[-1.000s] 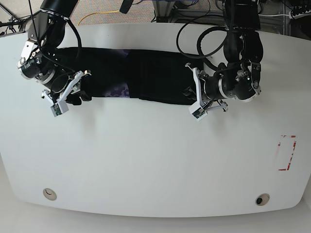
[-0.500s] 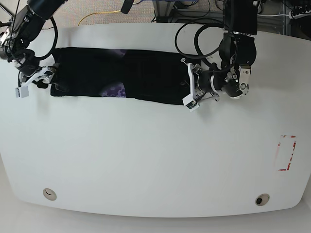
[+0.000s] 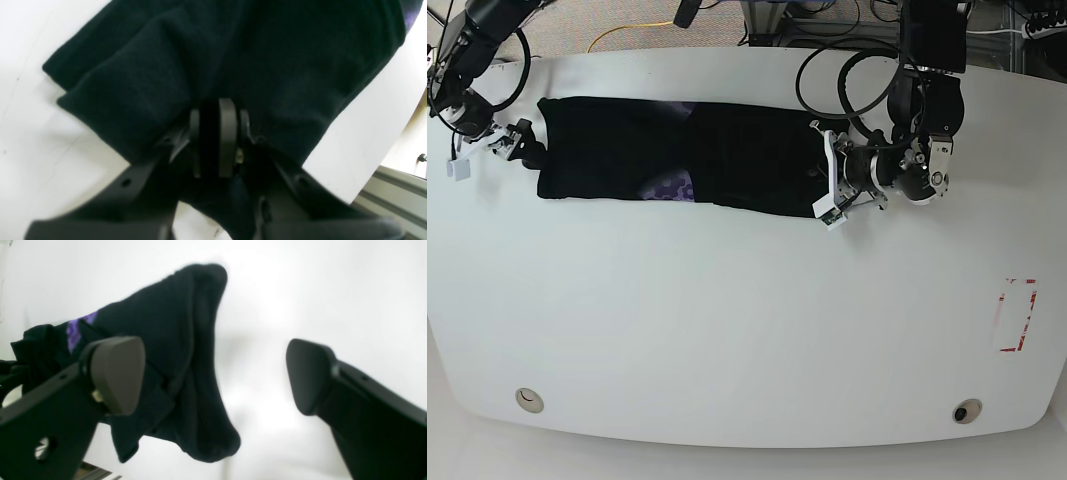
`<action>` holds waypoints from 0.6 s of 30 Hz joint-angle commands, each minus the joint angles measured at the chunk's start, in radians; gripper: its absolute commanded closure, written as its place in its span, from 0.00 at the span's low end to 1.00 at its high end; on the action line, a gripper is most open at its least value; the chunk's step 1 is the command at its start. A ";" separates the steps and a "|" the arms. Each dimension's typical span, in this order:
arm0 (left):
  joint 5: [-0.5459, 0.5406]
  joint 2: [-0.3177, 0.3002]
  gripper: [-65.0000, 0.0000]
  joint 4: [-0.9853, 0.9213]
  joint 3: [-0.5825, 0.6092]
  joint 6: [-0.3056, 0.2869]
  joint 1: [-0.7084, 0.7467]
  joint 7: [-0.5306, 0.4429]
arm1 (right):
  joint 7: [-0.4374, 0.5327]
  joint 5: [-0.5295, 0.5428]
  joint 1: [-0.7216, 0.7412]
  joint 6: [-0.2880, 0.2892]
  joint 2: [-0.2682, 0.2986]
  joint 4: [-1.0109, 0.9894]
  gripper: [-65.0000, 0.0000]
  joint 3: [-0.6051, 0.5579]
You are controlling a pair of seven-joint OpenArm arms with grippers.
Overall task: Fold the T-shirt properly
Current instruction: 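Lift the end with the left gripper and fold it toward the right gripper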
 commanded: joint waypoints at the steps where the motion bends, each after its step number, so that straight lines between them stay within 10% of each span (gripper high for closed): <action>1: 0.023 -0.005 0.91 0.011 -0.003 -0.001 -0.008 0.022 | 0.015 0.019 0.007 0.002 0.018 0.012 0.00 -0.008; 13: 0.026 -0.005 0.91 0.016 -0.003 -0.001 -0.008 0.022 | 0.015 0.021 -0.030 0.002 -0.090 0.110 0.05 -0.172; 18: 0.026 -0.005 0.91 0.009 -0.003 -0.001 -0.008 0.022 | 0.017 0.018 -0.022 0.002 -0.107 0.109 0.56 -0.179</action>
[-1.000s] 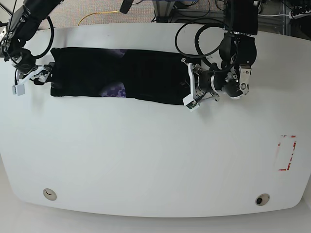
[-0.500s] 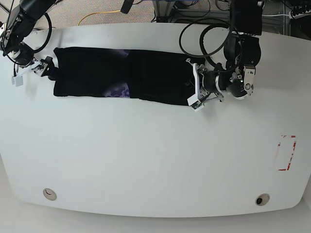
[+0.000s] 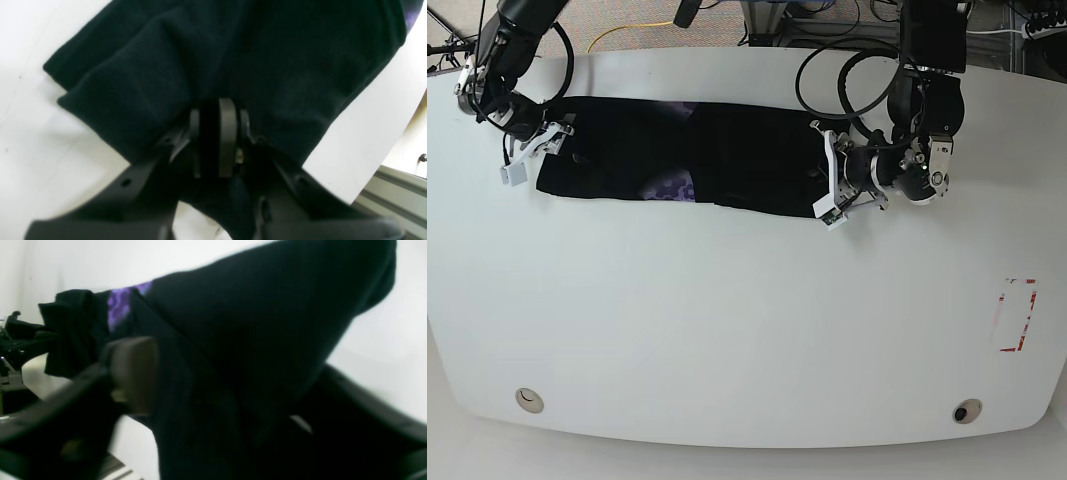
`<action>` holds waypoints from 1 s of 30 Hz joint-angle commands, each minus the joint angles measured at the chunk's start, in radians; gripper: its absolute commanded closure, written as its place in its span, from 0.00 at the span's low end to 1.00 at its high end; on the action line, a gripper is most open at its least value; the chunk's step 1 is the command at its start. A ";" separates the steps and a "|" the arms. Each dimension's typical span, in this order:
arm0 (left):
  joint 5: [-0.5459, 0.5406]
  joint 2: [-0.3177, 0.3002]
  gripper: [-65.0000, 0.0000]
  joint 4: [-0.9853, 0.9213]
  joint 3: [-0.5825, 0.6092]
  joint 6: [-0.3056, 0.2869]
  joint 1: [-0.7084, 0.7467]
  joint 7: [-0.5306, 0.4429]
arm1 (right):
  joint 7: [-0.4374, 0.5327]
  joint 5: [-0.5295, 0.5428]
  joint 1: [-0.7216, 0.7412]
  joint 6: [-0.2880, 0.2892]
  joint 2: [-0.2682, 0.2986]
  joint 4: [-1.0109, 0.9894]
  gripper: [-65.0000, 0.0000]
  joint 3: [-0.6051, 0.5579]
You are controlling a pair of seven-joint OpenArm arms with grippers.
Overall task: Fold the T-shirt properly
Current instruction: 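Lift the end with the left gripper and fold it toward the right gripper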
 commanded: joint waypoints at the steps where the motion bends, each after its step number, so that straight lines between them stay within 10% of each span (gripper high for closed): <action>1: 0.021 -0.005 0.91 0.008 -0.002 -0.001 -0.008 0.018 | 0.004 0.007 0.008 -0.001 0.015 0.008 0.74 0.001; 3: 0.023 -0.005 0.91 0.009 0.002 -0.001 -0.008 0.018 | 0.011 0.007 0.008 -0.001 0.015 0.008 0.99 0.001; 13: 0.023 0.007 0.91 -0.057 0.004 -0.001 -0.073 0.020 | 0.013 -0.042 -0.019 -0.001 0.044 0.192 1.00 0.003; 30: 0.024 0.231 0.91 -0.499 0.004 0.035 -0.285 -0.109 | -0.055 0.093 0.033 -0.001 0.042 0.569 1.00 -0.111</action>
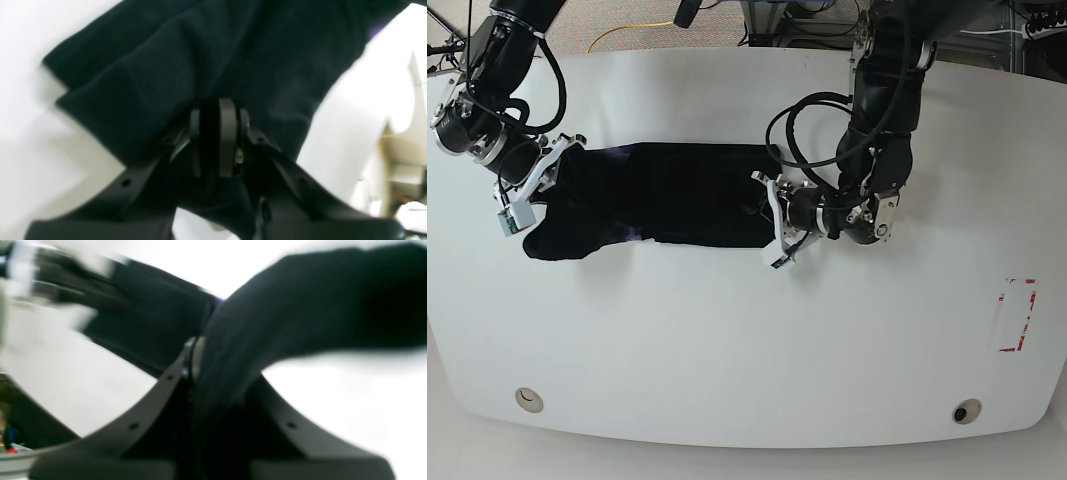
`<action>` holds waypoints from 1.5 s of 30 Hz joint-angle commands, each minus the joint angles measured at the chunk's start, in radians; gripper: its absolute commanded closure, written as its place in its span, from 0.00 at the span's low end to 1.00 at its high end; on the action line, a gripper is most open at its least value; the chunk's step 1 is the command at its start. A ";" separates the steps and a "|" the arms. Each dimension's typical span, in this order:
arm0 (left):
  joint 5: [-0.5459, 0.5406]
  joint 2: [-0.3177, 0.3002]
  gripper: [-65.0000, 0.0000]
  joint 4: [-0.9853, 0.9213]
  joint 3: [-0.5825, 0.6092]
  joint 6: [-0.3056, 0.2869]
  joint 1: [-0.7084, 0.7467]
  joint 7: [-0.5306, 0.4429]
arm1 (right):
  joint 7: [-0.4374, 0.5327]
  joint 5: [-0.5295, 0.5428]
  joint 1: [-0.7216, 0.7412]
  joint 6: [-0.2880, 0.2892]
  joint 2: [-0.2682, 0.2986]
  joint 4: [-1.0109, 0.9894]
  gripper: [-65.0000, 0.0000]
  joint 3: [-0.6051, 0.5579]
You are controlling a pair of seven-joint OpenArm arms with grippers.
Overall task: Fold the T-shirt properly
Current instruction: 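Lift the end with the left gripper and fold it toward the right gripper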
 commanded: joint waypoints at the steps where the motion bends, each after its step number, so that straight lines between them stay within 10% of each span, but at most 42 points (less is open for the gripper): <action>1: 0.036 0.036 0.91 -0.031 0.006 0.048 -0.018 0.014 | 0.023 0.079 0.033 0.001 0.018 0.019 1.00 -0.025; 10: 0.035 0.062 0.91 -0.088 0.006 0.079 -0.024 -0.036 | 0.026 0.109 0.073 0.001 -0.046 0.005 1.00 -0.151; 17: 0.032 0.062 0.91 -0.082 0.006 0.079 -0.021 -0.038 | 0.049 -0.063 0.085 0.001 -0.106 -0.011 0.94 -0.235; 29: 0.027 0.062 0.90 -0.085 0.003 0.074 -0.018 -0.056 | 0.192 -0.321 0.090 0.001 -0.238 -0.039 0.23 -0.261; 38: 0.024 0.062 0.49 -0.081 -0.039 0.071 -0.019 -0.053 | 0.207 -0.373 0.082 0.001 -0.223 -0.010 0.16 -0.253; 45: -0.186 0.033 0.46 -0.064 -0.112 0.024 -0.030 -0.056 | 0.208 -0.372 0.056 0.001 -0.164 0.001 0.16 -0.253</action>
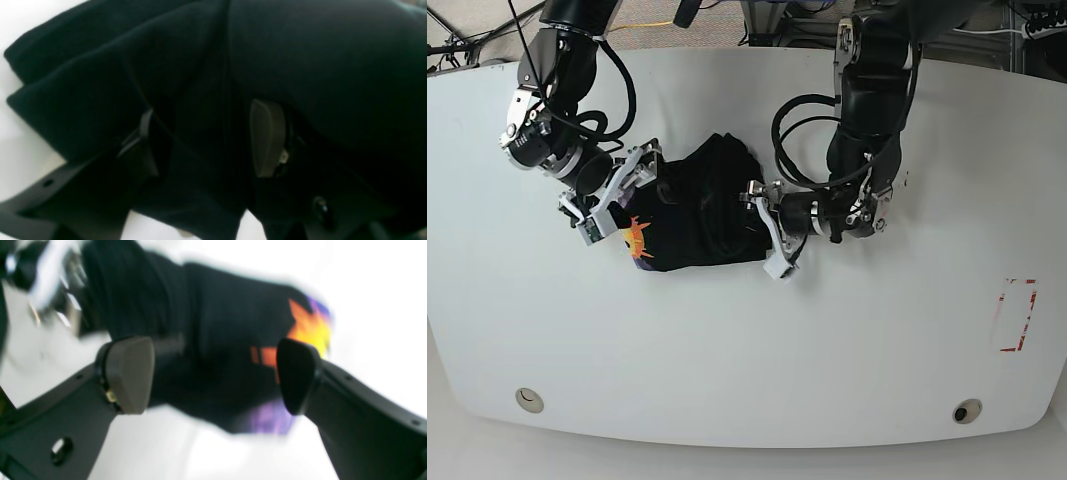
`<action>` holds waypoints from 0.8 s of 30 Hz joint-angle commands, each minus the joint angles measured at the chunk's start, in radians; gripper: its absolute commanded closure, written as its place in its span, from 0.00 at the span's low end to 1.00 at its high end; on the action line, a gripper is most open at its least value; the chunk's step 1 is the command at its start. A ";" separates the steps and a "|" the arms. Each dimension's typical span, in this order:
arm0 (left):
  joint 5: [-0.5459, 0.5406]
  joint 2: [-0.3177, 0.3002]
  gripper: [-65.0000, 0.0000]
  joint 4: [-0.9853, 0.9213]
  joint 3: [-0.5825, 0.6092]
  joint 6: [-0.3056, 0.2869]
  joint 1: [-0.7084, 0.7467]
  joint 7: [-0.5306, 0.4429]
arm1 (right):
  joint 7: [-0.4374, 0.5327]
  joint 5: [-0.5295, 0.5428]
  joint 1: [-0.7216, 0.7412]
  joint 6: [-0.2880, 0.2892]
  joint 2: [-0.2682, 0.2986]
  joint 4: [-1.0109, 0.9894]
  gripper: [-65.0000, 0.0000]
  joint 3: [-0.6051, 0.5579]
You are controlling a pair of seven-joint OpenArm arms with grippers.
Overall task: Fold the T-shirt properly
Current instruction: 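Lift the end with the left gripper and fold it toward the right gripper, then release the folded end and pull the left gripper away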
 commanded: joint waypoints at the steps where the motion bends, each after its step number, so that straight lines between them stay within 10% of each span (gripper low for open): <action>1: -0.098 -0.042 0.46 0.055 0.000 -0.035 -0.020 0.006 | 0.021 0.016 0.005 0.002 0.022 0.024 0.16 0.001; 12: -0.469 -0.321 0.46 0.319 -0.014 -0.045 0.040 0.086 | 0.018 0.016 0.014 0.002 0.022 0.046 0.16 -0.071; 24: -0.553 -0.579 0.46 0.353 -0.267 -0.045 0.197 0.087 | 0.023 0.004 0.178 0.002 0.013 -0.060 0.16 -0.319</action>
